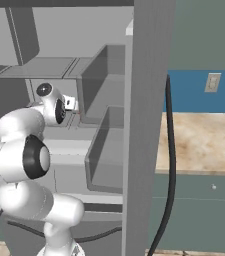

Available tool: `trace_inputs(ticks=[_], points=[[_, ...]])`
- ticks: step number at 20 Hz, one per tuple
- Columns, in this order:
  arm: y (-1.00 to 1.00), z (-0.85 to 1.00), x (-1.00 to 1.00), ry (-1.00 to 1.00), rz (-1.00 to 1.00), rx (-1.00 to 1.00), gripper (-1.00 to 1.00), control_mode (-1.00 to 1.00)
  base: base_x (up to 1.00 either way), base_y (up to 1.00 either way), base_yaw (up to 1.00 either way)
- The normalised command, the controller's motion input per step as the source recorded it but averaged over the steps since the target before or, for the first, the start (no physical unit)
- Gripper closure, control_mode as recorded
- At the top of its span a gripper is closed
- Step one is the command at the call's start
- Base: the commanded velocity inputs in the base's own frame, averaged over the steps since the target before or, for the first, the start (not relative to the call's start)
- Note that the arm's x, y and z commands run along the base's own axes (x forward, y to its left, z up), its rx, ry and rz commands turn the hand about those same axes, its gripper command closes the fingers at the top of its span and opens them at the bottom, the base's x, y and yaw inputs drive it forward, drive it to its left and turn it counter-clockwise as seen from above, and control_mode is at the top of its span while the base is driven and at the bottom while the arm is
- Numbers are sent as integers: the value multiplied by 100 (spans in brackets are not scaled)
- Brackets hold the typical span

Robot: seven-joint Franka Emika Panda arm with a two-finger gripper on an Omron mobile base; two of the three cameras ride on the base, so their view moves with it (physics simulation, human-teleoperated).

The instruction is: Retrieve the kiwi and apple from the fridge and place them into the bowl on the dining table.

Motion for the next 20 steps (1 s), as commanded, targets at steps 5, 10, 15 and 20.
trace_inputs(ticks=[5,10,15,20], points=[[1,-15,24,0,-6,0,-100,-100,0,0,0],[0,-6,25,0,-5,0,-100,-100,0,0,0],[0,0,16,0,-4,1,-100,-100,0,0,0],[0,0,10,0,-2,3,-100,-100,0,0,0]])
